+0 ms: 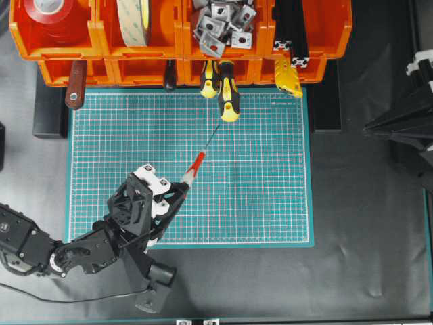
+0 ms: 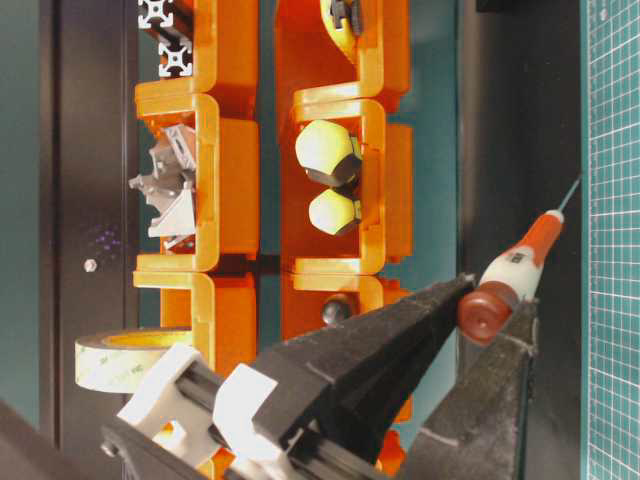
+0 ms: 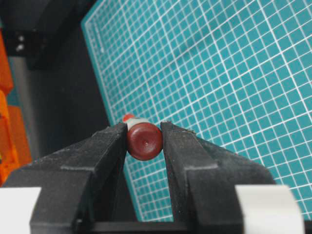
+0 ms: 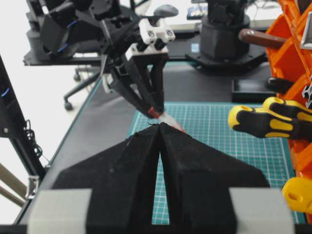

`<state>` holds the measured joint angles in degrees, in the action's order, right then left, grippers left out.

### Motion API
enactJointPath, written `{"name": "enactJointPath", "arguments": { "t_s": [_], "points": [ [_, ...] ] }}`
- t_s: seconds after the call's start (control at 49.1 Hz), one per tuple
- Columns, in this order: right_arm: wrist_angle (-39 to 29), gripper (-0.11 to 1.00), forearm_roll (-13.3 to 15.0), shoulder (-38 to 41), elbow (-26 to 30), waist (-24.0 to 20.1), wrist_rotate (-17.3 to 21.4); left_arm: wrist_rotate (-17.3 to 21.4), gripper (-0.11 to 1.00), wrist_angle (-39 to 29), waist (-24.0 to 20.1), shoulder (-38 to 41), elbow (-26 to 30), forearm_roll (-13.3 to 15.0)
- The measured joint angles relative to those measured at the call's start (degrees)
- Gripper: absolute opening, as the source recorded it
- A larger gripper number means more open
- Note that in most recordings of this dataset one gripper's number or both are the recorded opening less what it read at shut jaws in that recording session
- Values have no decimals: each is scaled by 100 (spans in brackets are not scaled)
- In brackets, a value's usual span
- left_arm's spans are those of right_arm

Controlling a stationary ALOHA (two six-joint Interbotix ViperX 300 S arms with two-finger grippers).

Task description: Pick red screwdriver from container rack with left arm.

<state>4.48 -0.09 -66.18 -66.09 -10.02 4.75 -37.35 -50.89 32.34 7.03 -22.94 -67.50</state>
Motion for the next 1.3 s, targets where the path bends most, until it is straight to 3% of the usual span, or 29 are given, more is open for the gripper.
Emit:
{"name": "enactJointPath", "arguments": {
  "t_s": [0.204,0.305,0.753,1.079,1.303],
  "points": [
    [-9,0,0,0,0,0,0,-202,75,185,-97,9,-44,9],
    [-18,0,0,0,0,0,0,-378,88,246,-158,0,-79,0],
    [-18,0,0,0,0,9,0,-1099,87,237,-114,-176,-167,0],
    [-18,0,-9,-18,0,9,0,-1890,87,-316,272,-1248,-193,0],
    [-26,0,-9,-18,0,9,0,-2206,87,-281,378,-1819,-272,0]
  ]
}}
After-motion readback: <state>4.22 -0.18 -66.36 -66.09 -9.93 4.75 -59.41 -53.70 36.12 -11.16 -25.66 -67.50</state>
